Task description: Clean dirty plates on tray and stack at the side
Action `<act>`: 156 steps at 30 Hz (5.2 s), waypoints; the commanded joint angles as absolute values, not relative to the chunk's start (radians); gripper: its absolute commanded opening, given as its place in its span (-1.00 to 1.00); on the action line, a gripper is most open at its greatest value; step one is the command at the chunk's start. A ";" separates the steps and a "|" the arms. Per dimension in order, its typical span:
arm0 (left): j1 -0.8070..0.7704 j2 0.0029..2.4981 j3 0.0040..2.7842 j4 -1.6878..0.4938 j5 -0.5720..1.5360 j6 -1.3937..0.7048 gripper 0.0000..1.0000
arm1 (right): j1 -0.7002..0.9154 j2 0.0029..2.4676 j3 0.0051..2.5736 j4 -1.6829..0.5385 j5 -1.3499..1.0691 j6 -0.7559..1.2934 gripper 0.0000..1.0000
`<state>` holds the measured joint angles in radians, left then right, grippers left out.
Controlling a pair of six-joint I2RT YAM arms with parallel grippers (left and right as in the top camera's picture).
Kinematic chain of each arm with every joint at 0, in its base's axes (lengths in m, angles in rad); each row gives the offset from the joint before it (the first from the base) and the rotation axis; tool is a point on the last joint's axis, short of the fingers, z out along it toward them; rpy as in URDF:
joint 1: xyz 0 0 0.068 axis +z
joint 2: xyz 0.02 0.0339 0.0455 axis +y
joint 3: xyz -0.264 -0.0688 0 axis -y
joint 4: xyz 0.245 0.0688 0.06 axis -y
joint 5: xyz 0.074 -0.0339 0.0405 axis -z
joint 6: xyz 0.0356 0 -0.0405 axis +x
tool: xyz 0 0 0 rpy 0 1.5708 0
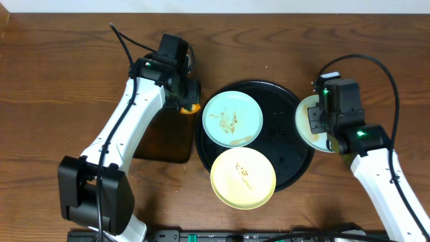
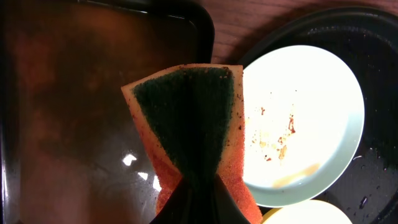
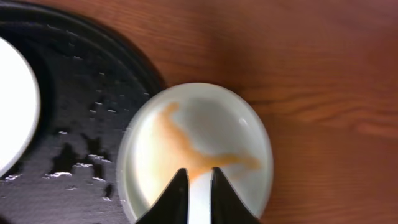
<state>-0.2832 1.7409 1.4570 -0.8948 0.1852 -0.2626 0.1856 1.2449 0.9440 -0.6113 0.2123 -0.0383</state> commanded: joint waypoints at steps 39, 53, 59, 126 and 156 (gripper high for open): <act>-0.280 1.727 1.455 -0.920 0.199 -0.267 -0.86 | -0.461 1.653 0.961 -0.635 -0.142 0.195 -0.11; -0.280 1.727 1.455 -0.920 0.199 -0.268 -0.85 | -0.466 1.787 0.961 -0.616 -0.163 0.225 -0.56; -0.280 1.727 1.455 -0.920 0.199 -0.268 -0.86 | -0.466 1.790 0.961 -0.597 -0.166 0.224 -0.78; -0.280 1.727 1.455 -0.920 0.199 -0.268 -0.85 | 0.556 1.357 0.962 -0.451 0.842 -0.198 -0.98; -0.280 1.727 1.455 -0.920 0.199 -0.268 -0.85 | 0.587 1.357 0.961 -0.349 1.039 -0.221 -0.98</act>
